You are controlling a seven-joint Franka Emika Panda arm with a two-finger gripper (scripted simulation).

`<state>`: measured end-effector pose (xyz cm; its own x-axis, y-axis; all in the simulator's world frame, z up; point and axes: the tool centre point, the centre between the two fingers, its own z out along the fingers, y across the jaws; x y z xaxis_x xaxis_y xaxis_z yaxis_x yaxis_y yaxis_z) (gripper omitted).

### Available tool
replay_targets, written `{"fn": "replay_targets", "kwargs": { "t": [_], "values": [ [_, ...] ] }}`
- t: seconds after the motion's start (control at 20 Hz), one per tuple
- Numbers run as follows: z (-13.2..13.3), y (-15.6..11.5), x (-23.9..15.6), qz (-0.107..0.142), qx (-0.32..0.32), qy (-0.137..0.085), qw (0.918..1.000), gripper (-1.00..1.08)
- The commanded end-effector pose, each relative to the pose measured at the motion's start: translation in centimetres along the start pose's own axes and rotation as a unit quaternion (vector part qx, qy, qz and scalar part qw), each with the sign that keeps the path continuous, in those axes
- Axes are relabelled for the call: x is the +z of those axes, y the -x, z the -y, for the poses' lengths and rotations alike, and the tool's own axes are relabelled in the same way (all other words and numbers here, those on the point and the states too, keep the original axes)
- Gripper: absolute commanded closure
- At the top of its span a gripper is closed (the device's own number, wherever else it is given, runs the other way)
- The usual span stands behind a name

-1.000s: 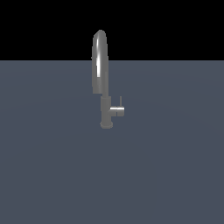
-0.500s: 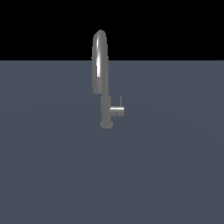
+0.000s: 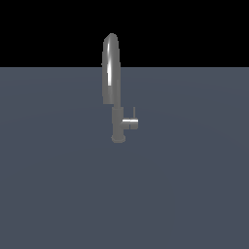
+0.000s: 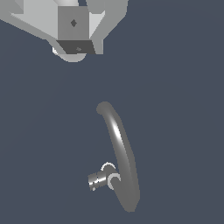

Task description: Turn on the faucet by rotating a designated handle.

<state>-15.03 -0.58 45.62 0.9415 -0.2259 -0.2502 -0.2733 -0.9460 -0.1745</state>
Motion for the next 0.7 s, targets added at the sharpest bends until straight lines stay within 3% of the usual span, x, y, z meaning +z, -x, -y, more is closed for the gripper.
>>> {"fn": "replay_targets", "kwargs": {
  "t": [0.0,0.35,0.65],
  "values": [
    [0.2,-1.6,0.3,0.018,0.018,-0.018,0.9995,1.08],
    [0.4,-5.9,1.4,0.071,0.07,-0.07,0.9926,1.08],
    [0.3,-9.7,2.7,0.117,0.114,-0.116,0.9796,1.08]
  ]
}}
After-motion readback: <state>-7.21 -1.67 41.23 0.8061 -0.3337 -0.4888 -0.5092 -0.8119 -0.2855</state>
